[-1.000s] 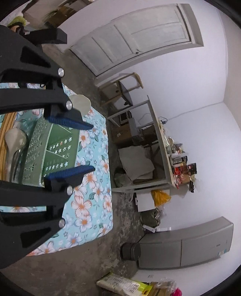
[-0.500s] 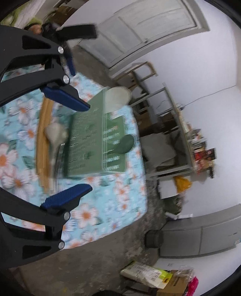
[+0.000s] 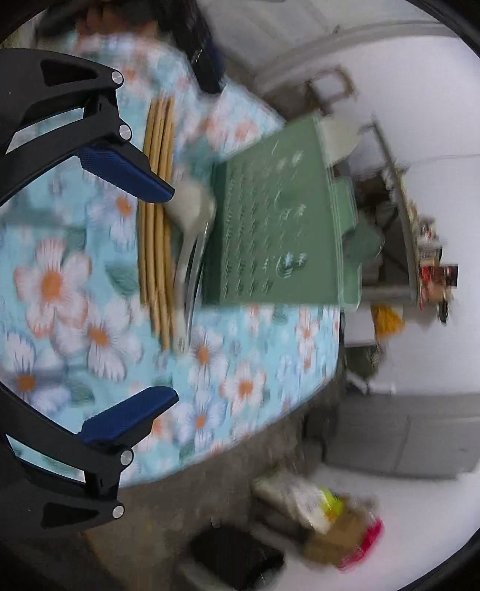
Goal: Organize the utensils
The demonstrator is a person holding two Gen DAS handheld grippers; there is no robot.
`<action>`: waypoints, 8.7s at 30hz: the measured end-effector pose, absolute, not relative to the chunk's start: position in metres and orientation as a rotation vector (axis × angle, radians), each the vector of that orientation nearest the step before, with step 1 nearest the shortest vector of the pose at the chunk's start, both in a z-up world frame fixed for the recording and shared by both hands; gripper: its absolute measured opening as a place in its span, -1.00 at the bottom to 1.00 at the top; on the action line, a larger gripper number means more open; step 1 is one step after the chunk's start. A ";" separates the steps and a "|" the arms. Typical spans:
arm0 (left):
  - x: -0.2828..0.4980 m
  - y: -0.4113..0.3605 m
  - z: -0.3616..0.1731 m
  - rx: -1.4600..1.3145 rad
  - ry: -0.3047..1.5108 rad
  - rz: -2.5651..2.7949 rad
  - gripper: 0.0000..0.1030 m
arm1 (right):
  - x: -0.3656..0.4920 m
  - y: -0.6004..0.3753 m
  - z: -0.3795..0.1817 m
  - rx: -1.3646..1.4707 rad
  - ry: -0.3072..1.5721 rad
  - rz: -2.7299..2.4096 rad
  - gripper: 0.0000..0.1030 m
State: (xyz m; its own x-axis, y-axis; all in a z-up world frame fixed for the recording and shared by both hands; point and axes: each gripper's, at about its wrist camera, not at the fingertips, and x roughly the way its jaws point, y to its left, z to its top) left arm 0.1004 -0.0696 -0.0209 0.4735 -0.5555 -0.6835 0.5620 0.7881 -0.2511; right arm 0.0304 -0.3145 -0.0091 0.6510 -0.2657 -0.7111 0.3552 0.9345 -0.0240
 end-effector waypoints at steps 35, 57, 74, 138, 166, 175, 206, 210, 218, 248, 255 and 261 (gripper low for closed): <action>0.128 -0.041 -0.056 0.020 0.856 -0.551 0.84 | 0.099 -0.212 -0.073 -0.809 0.871 -0.116 -0.30; 0.133 -0.035 -0.059 0.004 0.871 -0.543 0.84 | 0.091 -0.149 -0.078 -0.905 0.688 -0.093 -0.74; 0.107 -0.064 -0.041 0.004 0.782 -0.737 0.57 | 0.082 -0.223 0.000 -0.449 0.616 -0.246 -0.92; 0.053 -0.094 0.020 0.249 0.624 -0.885 -1.00 | 0.029 -0.316 0.018 0.074 0.523 -0.361 -0.92; 0.087 -0.043 0.141 0.315 0.324 -0.556 -1.00 | 0.017 -0.324 0.032 0.128 0.459 -0.337 -0.92; 0.096 -0.082 0.112 0.443 0.360 -0.581 -0.99 | 0.020 -0.324 0.029 0.126 0.475 -0.337 -0.92; 0.111 -0.027 0.032 -0.071 0.659 -0.683 0.11 | 0.026 -0.341 0.134 0.142 0.217 -0.230 -0.92; 0.110 -0.025 0.020 -0.087 0.684 -0.674 0.20 | 0.042 -0.337 0.139 0.118 0.216 -0.205 -0.92; 0.108 -0.023 0.009 -0.063 0.695 -0.647 0.27 | 0.077 -0.332 0.114 0.135 0.307 -0.170 -0.92; 0.088 -0.021 -0.004 -0.015 0.746 -0.677 0.38 | 0.037 -0.343 0.023 0.464 0.671 -0.145 0.29; 0.050 -0.053 -0.014 0.216 0.705 -0.770 0.38 | 0.023 -0.345 -0.026 0.639 0.787 -0.103 0.29; 0.030 -0.075 -0.032 0.324 0.708 -0.802 0.24 | 0.023 -0.355 -0.059 0.833 0.834 -0.027 0.29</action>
State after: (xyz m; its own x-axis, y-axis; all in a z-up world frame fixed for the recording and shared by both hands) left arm 0.0296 -0.0745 -0.0323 0.4852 -0.5420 -0.6862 0.7483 0.6634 0.0051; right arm 0.0231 -0.3546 -0.0588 0.6906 0.2880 -0.6634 0.3298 0.6910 0.6433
